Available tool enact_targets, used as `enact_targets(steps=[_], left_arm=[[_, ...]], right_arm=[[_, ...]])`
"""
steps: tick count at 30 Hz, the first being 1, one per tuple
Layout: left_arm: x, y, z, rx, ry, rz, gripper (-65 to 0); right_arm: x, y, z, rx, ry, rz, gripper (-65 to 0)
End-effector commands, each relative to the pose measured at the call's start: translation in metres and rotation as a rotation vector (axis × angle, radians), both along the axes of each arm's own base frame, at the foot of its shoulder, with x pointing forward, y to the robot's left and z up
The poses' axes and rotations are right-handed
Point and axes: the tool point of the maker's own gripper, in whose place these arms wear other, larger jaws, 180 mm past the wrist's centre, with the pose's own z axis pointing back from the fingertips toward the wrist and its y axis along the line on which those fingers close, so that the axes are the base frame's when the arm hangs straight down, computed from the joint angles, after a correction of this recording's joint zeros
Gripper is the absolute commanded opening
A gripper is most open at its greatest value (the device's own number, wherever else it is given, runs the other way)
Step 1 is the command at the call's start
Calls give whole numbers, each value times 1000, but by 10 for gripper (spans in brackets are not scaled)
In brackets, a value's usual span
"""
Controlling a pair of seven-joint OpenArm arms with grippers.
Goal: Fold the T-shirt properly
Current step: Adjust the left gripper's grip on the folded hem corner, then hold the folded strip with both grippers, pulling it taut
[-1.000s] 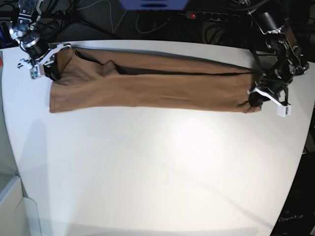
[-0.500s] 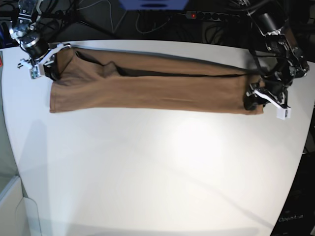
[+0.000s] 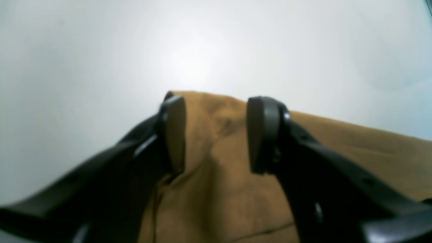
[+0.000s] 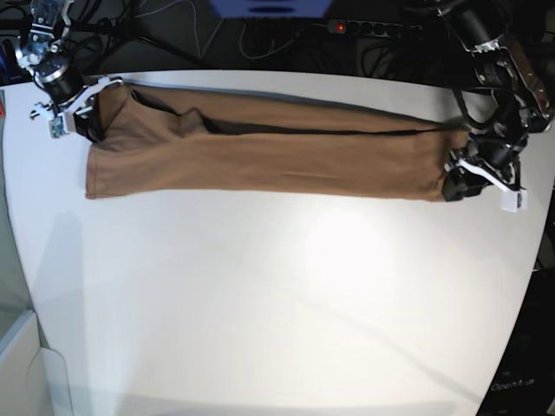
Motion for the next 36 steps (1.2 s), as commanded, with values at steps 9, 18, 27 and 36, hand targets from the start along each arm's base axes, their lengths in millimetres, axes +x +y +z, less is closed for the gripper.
enact_targets(steps=[9,18,27,36], left_arm=[[-19,18,-7,55,45,-3,-562],[-25,24,-21,41,87,7,-459],[-23,25,-19,42,81,8,-399],[-17,23,-11,38,54,6,-392]], right_arm=[[5,-7,1,-34,11,3,-622],[5,-8,1,-36,11,4,-622],[5,-8,1,-36,11,4,-622],[6,-8,2,-37,10,4,-622]])
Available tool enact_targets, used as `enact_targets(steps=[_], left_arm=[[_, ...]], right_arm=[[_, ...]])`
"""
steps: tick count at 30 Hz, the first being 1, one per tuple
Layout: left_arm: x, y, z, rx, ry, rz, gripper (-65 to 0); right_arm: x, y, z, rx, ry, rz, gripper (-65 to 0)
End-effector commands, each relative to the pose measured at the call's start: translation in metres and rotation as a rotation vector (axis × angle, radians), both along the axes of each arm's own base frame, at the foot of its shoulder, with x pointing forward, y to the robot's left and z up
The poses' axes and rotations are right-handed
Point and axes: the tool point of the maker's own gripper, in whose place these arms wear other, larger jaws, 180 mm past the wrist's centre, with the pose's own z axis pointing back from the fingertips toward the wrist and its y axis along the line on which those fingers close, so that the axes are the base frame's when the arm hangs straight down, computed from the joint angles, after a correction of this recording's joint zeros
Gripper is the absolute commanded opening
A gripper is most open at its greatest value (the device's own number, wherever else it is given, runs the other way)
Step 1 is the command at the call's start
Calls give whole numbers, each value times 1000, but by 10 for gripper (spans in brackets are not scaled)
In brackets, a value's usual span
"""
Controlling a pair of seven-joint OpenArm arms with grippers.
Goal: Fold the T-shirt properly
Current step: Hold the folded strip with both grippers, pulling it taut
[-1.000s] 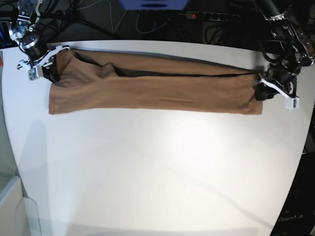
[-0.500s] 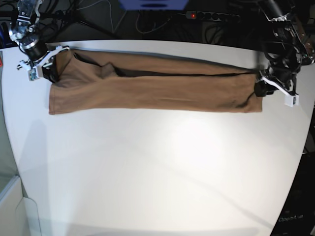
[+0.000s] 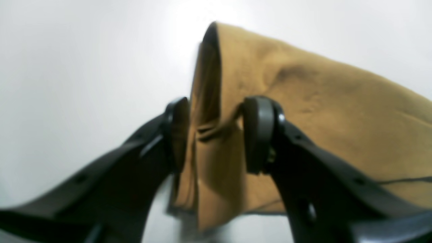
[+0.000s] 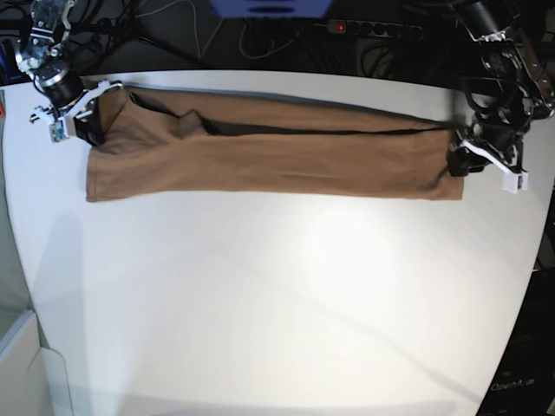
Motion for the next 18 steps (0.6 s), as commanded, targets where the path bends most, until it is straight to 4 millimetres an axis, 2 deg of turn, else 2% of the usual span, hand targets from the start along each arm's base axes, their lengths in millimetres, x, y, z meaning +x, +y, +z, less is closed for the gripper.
enact_targets(steps=[1,4,9,13,18], left_arm=[[11,6,18,19,-64,-4,-392],[7,5,13,20,-22,-20,-391],[0,13,10,40,33,-37,-391],[5,13,12,38,24,-38,-391],[8,12,-3,14,62,-28,-391]], right_arm=[[2,-8,2,-33,8,4,-622],[3,-8,1,-31,9,2,-622],[3,-8,1,-30,10,1,-622],[3,-8,1,-30,9,1,-622],[3,-8,1,-30,9,1,-622]])
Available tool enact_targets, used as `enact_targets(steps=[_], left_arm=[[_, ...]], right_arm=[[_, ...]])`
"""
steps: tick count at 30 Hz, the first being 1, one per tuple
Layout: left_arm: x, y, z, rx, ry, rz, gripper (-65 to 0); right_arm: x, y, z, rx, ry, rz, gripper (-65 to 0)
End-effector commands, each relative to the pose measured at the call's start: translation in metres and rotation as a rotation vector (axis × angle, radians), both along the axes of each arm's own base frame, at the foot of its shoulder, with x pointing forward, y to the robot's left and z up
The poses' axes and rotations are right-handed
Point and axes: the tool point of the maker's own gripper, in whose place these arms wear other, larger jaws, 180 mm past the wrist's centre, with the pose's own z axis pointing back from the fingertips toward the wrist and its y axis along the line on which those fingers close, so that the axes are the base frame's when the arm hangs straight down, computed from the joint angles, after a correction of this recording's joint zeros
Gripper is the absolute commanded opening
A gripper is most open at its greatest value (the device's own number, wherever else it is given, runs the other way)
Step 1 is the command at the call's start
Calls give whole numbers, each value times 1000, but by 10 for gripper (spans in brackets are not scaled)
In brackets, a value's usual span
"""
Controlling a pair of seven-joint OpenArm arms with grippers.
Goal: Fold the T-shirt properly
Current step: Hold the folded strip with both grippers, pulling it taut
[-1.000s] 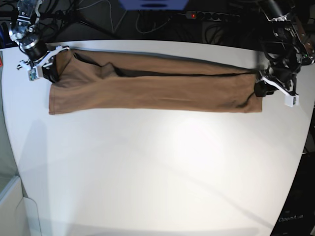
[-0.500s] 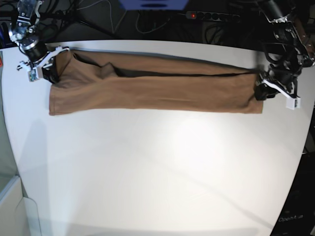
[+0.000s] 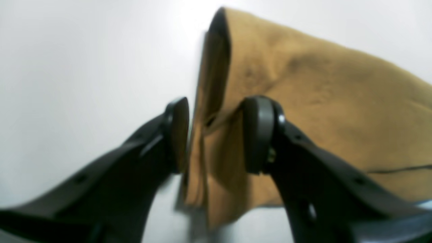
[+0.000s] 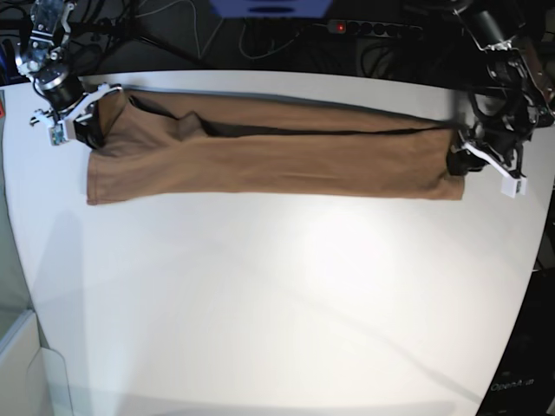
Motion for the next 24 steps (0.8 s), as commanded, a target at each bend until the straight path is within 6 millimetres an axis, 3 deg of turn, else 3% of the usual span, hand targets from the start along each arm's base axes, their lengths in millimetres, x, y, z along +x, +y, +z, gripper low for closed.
enact_targets(steps=[1,5,9,14,20,24], left_arm=[[7,10,4,39,3,-3,-391],[4,15,-12,90,80,-12,-391],[3,12,-16,89,96,-16,-402],[2,8,-16,91,107,-27,-574],[1,5,-17,84,121,-34,-581],[12,-7,-2,97,62,-45,-582]], right_arm=[[-2,-7,1,-30,14,4,-622],[-2,-7,1,-30,14,4,-622],[-2,-7,1,-30,14,4,-622],[-2,-7,1,-31,12,4,-622],[-2,-6,1,-29,12,4,-622],[-2,-6,1,-28,12,3,-622]])
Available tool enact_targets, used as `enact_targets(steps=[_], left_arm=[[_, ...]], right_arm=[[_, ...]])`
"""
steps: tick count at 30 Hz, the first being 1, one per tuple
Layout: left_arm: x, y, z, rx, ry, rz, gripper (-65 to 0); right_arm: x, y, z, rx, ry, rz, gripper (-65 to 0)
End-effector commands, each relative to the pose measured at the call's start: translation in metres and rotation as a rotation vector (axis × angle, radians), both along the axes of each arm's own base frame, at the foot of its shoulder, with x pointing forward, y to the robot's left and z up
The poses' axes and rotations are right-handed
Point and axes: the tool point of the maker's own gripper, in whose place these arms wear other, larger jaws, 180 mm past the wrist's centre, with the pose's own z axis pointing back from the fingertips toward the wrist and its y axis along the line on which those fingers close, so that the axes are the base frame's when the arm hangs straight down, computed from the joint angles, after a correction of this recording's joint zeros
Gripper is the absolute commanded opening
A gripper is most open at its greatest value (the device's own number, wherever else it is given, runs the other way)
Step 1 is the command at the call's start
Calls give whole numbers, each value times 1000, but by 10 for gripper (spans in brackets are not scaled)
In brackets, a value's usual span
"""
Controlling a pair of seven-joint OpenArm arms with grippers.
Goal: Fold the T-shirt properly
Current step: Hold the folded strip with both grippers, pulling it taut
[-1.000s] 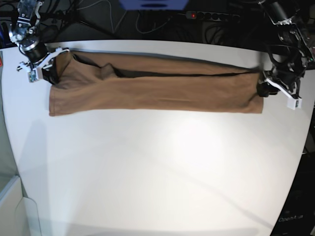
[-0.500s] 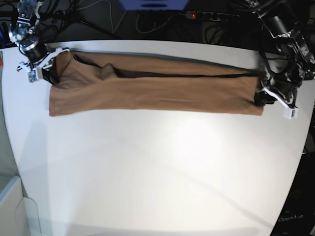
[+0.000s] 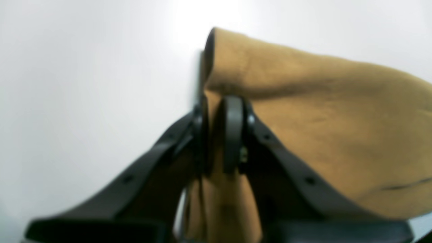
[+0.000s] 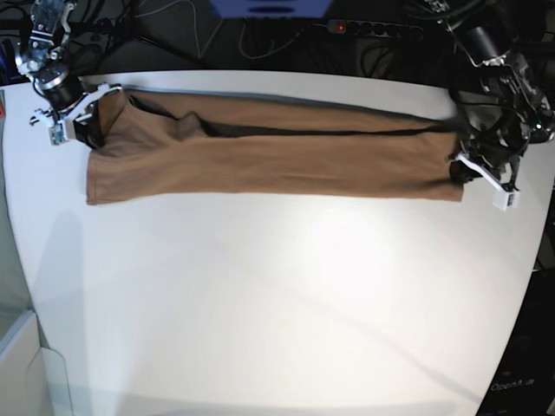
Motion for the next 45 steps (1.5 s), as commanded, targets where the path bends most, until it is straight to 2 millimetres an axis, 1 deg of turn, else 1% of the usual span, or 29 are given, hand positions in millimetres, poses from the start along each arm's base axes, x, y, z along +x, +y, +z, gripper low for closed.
enact_targets(steps=[1,3,5,7,12,16,18,20,22,27,28,30,33,35,36,38,39,40,43,45], left_arm=[[3,-2,9,24,-15,-23,-582],[10,-7,27,60,-68,-34,-582],[13,-16,43,85,-118,-44,-582],[17,-22,61,115,-163,-55,-583],[16,-32,83,162,-156,-82,-583],[14,-50,94,157,-177,-89,-583],[14,-54,97,159,-185,-88,-583],[13,-51,95,162,-178,-89,-583],[11,-39,89,176,-150,-92,-580],[-2,-2,60,189,-29,-89,-579],[-6,3,52,180,-3,-88,-579],[-10,10,44,173,28,-85,-579],[-13,14,36,167,53,-80,-579],[-16,14,29,147,70,-77,-579],[-16,14,27,139,76,-74,-579],[-17,18,25,133,81,-64,-579],[-14,19,26,128,75,-58,-579],[-11,20,27,124,71,-51,-579],[-15,29,21,97,83,-6,-579],[-13,34,22,86,78,19,-577]], right_arm=[[-2,-6,1,-30,13,4,-621],[-1,-4,0,-28,16,9,-621],[6,1,1,-23,8,24,-621],[6,3,0,-21,11,28,-621],[6,4,0,-19,9,27,-620],[7,7,0,-17,10,36,-618],[8,10,-1,-14,12,48,-620],[8,10,-1,-14,12,48,-618],[8,10,-1,-14,12,48,-618],[8,10,-1,-14,12,48,-618],[8,10,-1,-15,12,48,-618],[9,10,-1,-15,11,48,-617],[13,10,0,-17,4,48,-617],[9,8,-7,-43,33,60,-620],[11,9,-9,-54,37,64,-621],[9,7,-13,-70,53,70,-621],[10,7,-15,-71,57,70,-621],[9,7,-15,-71,58,70,-621],[9,6,-15,-71,56,67,-621],[9,6,-14,-72,56,66,-621]])
